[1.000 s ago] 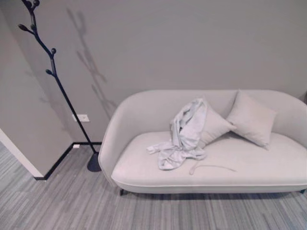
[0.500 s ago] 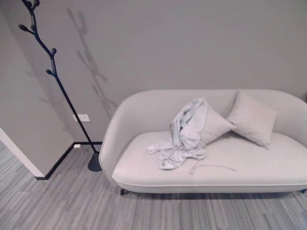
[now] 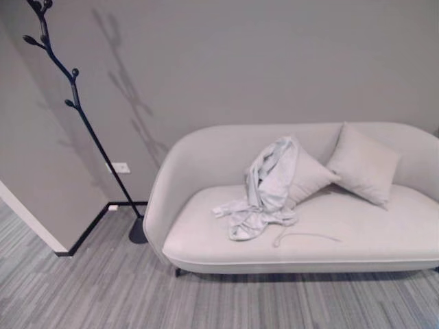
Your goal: Hang the clothes on the sofa on the clothes rack.
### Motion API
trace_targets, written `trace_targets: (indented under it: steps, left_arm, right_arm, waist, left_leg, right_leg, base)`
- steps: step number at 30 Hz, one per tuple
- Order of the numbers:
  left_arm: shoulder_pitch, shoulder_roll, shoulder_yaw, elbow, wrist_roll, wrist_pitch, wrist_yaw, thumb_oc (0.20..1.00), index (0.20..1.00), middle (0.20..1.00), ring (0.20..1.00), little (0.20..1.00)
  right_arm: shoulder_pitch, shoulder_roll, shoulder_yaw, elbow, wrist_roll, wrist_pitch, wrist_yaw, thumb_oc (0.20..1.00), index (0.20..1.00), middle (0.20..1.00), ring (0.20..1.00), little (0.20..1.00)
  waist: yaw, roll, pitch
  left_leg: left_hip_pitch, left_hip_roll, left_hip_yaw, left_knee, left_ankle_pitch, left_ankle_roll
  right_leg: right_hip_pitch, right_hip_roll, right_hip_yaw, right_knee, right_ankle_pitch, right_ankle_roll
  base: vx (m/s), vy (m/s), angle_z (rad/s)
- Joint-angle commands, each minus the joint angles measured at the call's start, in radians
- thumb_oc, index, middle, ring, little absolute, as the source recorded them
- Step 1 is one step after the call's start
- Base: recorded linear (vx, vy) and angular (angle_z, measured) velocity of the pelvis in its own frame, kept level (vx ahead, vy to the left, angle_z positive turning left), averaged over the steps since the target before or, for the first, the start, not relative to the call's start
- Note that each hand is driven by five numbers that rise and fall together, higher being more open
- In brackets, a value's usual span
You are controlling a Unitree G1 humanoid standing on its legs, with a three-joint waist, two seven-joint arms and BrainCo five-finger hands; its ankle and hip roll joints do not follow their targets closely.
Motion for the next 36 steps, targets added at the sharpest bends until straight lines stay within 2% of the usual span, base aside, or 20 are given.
trace_targets:
  steps: [1, 4, 6, 8, 11, 12, 13, 16, 20, 21, 23, 24, 25, 26, 29, 32, 33, 34, 35, 36]
  left_arm:
    - [-0.061, -0.024, 0.026, 0.012, 0.028, -0.022, -0.011, 1.000, 1.000, 1.000, 1.000, 1.000]
    - [-0.063, -0.025, 0.025, 0.004, 0.014, -0.024, -0.011, 1.000, 1.000, 1.000, 1.000, 1.000]
    - [-0.080, -0.022, 0.010, -0.021, -0.006, -0.027, -0.002, 1.000, 1.000, 1.000, 1.000, 1.000]
    - [-0.098, -0.025, -0.012, -0.056, -0.016, -0.033, 0.004, 1.000, 1.000, 1.000, 1.000, 1.000]
    - [-0.088, -0.030, 0.002, -0.067, -0.048, -0.038, 0.009, 1.000, 1.000, 1.000, 1.000, 1.000]
    - [-0.084, -0.032, 0.011, -0.060, -0.061, -0.043, 0.021, 1.000, 1.000, 1.000, 1.000, 1.000]
    - [-0.084, -0.035, 0.014, -0.056, -0.072, -0.045, 0.025, 1.000, 1.000, 1.000, 1.000, 1.000]
    - [-0.086, -0.043, 0.024, -0.039, -0.096, -0.047, 0.034, 1.000, 1.000, 1.000, 1.000, 1.000]
    - [-0.072, -0.047, 0.049, -0.015, -0.090, -0.047, 0.033, 1.000, 1.000, 1.000, 1.000, 1.000]
    - [-0.070, -0.039, 0.046, -0.014, -0.049, -0.048, 0.034, 1.000, 1.000, 1.000, 1.000, 1.000]
    - [-0.071, -0.029, 0.044, -0.013, -0.024, -0.053, 0.034, 1.000, 1.000, 1.000, 1.000, 1.000]
    - [-0.074, -0.016, 0.033, -0.017, 0.014, -0.059, 0.033, 1.000, 1.000, 1.000, 1.000, 1.000]
    - [-0.074, -0.016, 0.033, -0.017, 0.014, -0.059, 0.033, 1.000, 1.000, 1.000, 1.000, 1.000]
    - [-0.082, -0.005, 0.009, -0.031, 0.062, -0.064, 0.034, 1.000, 1.000, 1.000, 1.000, 1.000]
    - [-0.097, 0.000, -0.023, -0.046, 0.105, -0.065, 0.044, 1.000, 1.000, 1.000, 1.000, 1.000]
    - [-0.121, 0.007, -0.065, -0.071, 0.144, -0.065, 0.049, 1.000, 1.000, 1.000, 1.000, 1.000]
    - [-0.130, 0.009, -0.081, -0.079, 0.155, -0.063, 0.055, 1.000, 1.000, 1.000, 1.000, 1.000]
    - [-0.130, 0.009, -0.081, -0.079, 0.155, -0.063, 0.055, 1.000, 1.000, 1.000, 1.000, 1.000]
    - [-0.134, 0.014, -0.088, -0.077, 0.166, -0.060, 0.053, 1.000, 1.000, 1.000, 1.000, 1.000]
    - [-0.129, 0.017, -0.088, -0.071, 0.182, -0.053, 0.053, 1.000, 1.000, 1.000, 1.000, 1.000]
  right_arm:
    - [-0.088, 0.015, 0.019, 0.076, -0.045, -0.015, 0.010, 1.000, 1.000, 1.000, 1.000, 1.000]
    - [-0.096, 0.011, 0.041, 0.070, -0.086, -0.021, 0.008, 1.000, 1.000, 1.000, 1.000, 1.000]
    - [-0.111, 0.007, 0.069, 0.054, -0.116, -0.031, -0.002, 1.000, 1.000, 1.000, 1.000, 1.000]
    - [-0.121, 0.004, 0.103, 0.036, -0.163, -0.035, -0.010, 1.000, 1.000, 1.000, 1.000, 1.000]
    - [-0.126, -0.001, 0.143, 0.008, -0.204, -0.029, 0.000, 1.000, 1.000, 1.000, 1.000, 1.000]
    - [-0.132, 0.004, 0.164, -0.012, -0.215, -0.034, 0.000, 1.000, 1.000, 1.000, 1.000, 1.000]
    - [-0.137, 0.007, 0.175, -0.021, -0.222, -0.037, -0.003, 1.000, 1.000, 1.000, 1.000, 1.000]
    - [-0.145, 0.010, 0.192, -0.028, -0.242, -0.041, -0.008, 1.000, 1.000, 1.000, 1.000, 1.000]
    - [-0.130, 0.025, 0.217, -0.043, -0.304, -0.043, 0.004, 1.000, 1.000, 1.000, 1.000, 1.000]
    - [-0.122, 0.032, 0.218, -0.041, -0.326, -0.040, 0.009, 1.000, 1.000, 1.000, 1.000, 1.000]
    - [-0.118, 0.038, 0.219, -0.036, -0.330, -0.038, 0.012, 1.000, 1.000, 1.000, 1.000, 1.000]
    - [-0.113, 0.045, 0.222, -0.036, -0.337, -0.036, 0.021, 1.000, 1.000, 1.000, 1.000, 1.000]
    - [-0.113, 0.045, 0.222, -0.036, -0.337, -0.036, 0.021, 1.000, 1.000, 1.000, 1.000, 1.000]
    - [-0.115, 0.047, 0.237, -0.047, -0.363, -0.045, 0.020, 1.000, 1.000, 1.000, 1.000, 1.000]
    - [-0.124, 0.045, 0.264, -0.071, -0.412, -0.058, 0.008, 1.000, 1.000, 1.000, 1.000, 1.000]
    - [-0.149, 0.039, 0.296, -0.132, -0.442, -0.071, -0.003, 1.000, 1.000, 1.000, 1.000, 1.000]
    - [-0.164, 0.032, 0.311, -0.164, -0.445, -0.078, -0.013, 1.000, 1.000, 1.000, 1.000, 1.000]
    - [-0.164, 0.032, 0.311, -0.164, -0.445, -0.078, -0.013, 1.000, 1.000, 1.000, 1.000, 1.000]
    - [-0.164, 0.031, 0.320, -0.188, -0.456, -0.082, -0.015, 1.000, 1.000, 1.000, 1.000, 1.000]
    - [-0.160, 0.034, 0.336, -0.242, -0.461, -0.095, -0.026, 1.000, 1.000, 1.000, 1.000, 1.000]
  waist:
    - [-0.020, -0.038, 0.017]
    - [-0.016, -0.048, 0.028]
    - [-0.006, -0.065, 0.070]
    - [0.005, -0.071, 0.110]
    - [0.020, -0.064, 0.104]
    - [0.031, -0.043, 0.101]
    - [0.038, -0.037, 0.105]
    - [0.048, -0.031, 0.111]
    - [0.065, -0.017, 0.073]
    - [0.068, -0.023, 0.046]
    - [0.069, -0.035, 0.036]
    - [0.068, -0.051, 0.019]
    - [0.069, -0.052, 0.019]
    - [0.070, -0.069, 0.008]
    - [0.071, -0.082, 0.003]
    - [0.065, -0.082, 0.020]
    - [0.053, -0.061, 0.043]
    - [0.053, -0.061, 0.043]
    - [0.046, -0.058, 0.053]
    - [0.023, -0.043, 0.066]
  left_leg:
    - [0.026, 0.018, -0.046, -0.035, 0.010, -0.030]
    - [-0.006, 0.023, -0.058, 0.029, -0.001, -0.032]
    - [-0.134, 0.032, -0.108, 0.223, -0.011, -0.041]
    - [-0.283, 0.021, -0.199, 0.438, 0.046, -0.054]
    - [-0.316, 0.005, -0.186, 0.273, 0.054, -0.028]
    - [-0.329, 0.008, -0.207, 0.097, 0.128, -0.035]
    - [-0.345, 0.005, -0.220, 0.037, 0.150, -0.043]
    - [-0.384, 0.006, -0.234, -0.035, 0.169, -0.059]
    - [-0.369, 0.025, -0.202, -0.035, 0.201, -0.067]
    - [-0.341, 0.010, -0.189, -0.035, 0.214, -0.056]
    - [-0.333, -0.004, -0.176, -0.026, 0.208, -0.050]
    - [-0.322, -0.029, -0.147, -0.003, 0.186, -0.035]
    - [-0.322, -0.030, -0.145, -0.003, 0.185, -0.034]
    - [-0.323, -0.064, -0.121, 0.028, 0.144, -0.005]
    - [-0.326, -0.101, -0.103, 0.066, 0.102, 0.028]
    - [-0.281, -0.157, -0.081, 0.079, 0.045, 0.082]
    - [-0.224, -0.177, -0.070, 0.061, 0.023, 0.117]
    - [-0.225, -0.177, -0.069, 0.061, 0.023, 0.117]
    - [-0.178, -0.197, -0.067, 0.045, -0.003, 0.124]
    - [-0.094, -0.199, -0.061, -0.005, -0.022, 0.132]
  right_leg:
    - [0.061, -0.005, -0.049, -0.177, 0.095, 0.030]
    - [0.070, -0.002, -0.042, -0.177, 0.088, 0.019]
    - [0.069, -0.003, -0.033, -0.177, 0.087, -0.006]
    - [0.070, 0.011, -0.051, -0.177, 0.078, -0.034]
    - [0.084, 0.009, -0.058, -0.177, 0.050, -0.021]
    - [0.095, 0.020, -0.044, -0.175, 0.031, -0.019]
    - [0.101, 0.020, -0.034, -0.167, 0.022, -0.020]
    - [0.125, 0.014, -0.011, -0.153, -0.012, -0.016]
    - [0.208, -0.005, 0.044, -0.158, -0.047, 0.008]
    - [0.232, -0.040, 0.052, -0.162, -0.052, 0.025]
    - [0.237, -0.062, 0.053, -0.159, -0.048, 0.036]
    - [0.228, -0.098, 0.059, -0.136, -0.028, 0.059]
    - [0.228, -0.100, 0.060, -0.136, -0.029, 0.060]
    - [0.209, -0.137, 0.070, -0.096, 0.013, 0.081]
    - [0.176, -0.171, 0.074, -0.023, 0.069, 0.097]
    - [0.082, -0.215, 0.067, 0.200, 0.213, 0.094]
    - [-0.002, -0.250, 0.026, 0.380, 0.322, 0.081]
    - [-0.002, -0.250, 0.027, 0.380, 0.323, 0.081]
    - [-0.013, -0.284, -0.021, 0.440, 0.320, 0.086]
    - [-0.096, -0.305, -0.077, 0.545, 0.269, 0.081]
  base:
    - [0.00, 0.000, 0.00]
    - [-0.01, -0.058, 0.01]
    - [-0.15, -0.118, 0.07]
    - [-0.06, -0.089, 0.19]
    - [0.23, 0.072, 0.39]
    - [0.32, 0.137, 0.12]
    - [0.23, 0.107, -0.08]
    - [0.25, 0.075, -0.28]
    - [0.55, 0.152, -0.34]
    - [0.34, 0.115, -0.29]
    - [0.46, 0.158, 0.21]
    - [0.43, 0.149, 0.02]
    - [0.53, 0.212, -0.62]
    - [0.26, 0.116, -0.72]
    - [0.27, 0.150, -0.70]
    - [0.24, 0.241, -0.30]
    - [0.19, 0.253, -0.27]
    - [0.23, 0.260, -0.25]
    - [0.32, 0.232, 0.16]
    - [0.32, 0.229, 0.17]
